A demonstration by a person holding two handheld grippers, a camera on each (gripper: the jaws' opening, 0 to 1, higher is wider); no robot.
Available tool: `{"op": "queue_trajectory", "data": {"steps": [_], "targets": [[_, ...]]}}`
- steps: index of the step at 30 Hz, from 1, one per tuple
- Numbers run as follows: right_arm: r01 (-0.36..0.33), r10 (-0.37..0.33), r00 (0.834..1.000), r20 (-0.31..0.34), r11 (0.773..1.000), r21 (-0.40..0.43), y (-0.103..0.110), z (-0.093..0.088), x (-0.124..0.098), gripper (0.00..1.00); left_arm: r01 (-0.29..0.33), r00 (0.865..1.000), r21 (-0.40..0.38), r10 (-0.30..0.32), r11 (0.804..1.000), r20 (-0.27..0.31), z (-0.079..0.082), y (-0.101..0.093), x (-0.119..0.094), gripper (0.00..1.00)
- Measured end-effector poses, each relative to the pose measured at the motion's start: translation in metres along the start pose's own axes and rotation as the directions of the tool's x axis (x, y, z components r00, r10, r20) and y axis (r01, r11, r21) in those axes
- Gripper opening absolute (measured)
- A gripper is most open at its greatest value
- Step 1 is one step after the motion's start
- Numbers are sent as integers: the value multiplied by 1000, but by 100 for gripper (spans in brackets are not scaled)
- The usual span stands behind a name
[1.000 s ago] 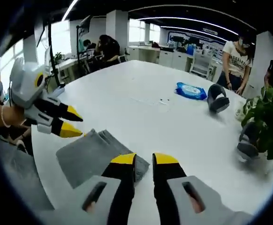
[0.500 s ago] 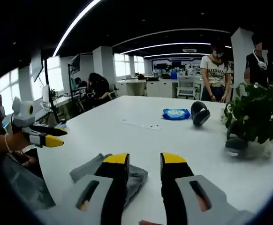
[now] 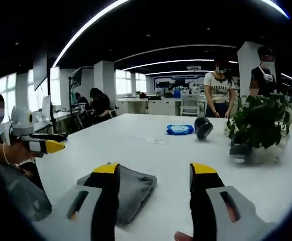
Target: Fold the towel on the table until its edges align and the towel forms a compact rectangular stack.
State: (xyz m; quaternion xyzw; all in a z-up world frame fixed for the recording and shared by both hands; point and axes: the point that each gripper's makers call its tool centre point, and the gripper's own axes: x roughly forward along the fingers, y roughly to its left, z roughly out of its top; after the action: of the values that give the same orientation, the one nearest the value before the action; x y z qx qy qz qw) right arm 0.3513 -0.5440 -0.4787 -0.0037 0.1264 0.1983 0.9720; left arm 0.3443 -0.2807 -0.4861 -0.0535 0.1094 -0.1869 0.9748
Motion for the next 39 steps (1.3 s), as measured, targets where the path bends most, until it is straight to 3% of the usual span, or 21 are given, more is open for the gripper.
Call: {"op": "queue_trajectory", "data": {"steps": [2,5,8,20,39], "targets": [[14,-14,1000,-11,1000,1,-3,-9,1,71,-13,1000,-6,14,1000,12,2,3,-2,91],[43,-44,999,21,999,18,-7,-12,0,87,-50,998,-5,50,999,49,6,10,-6,100],[65,-66,997,41,998,24,-10,-11,0,99,-65,997,-1,65,998,46,6,14,-7,100],[75,-76,997,13,997,34,-14,-20,-1,100,-42,999,59,43,997,-7,-6,4,-4,100],[46,-46,999,-24,999,5,-6,-27,0,99,-75,996,70,78,995,-38,-13,16,-4,99]]}}
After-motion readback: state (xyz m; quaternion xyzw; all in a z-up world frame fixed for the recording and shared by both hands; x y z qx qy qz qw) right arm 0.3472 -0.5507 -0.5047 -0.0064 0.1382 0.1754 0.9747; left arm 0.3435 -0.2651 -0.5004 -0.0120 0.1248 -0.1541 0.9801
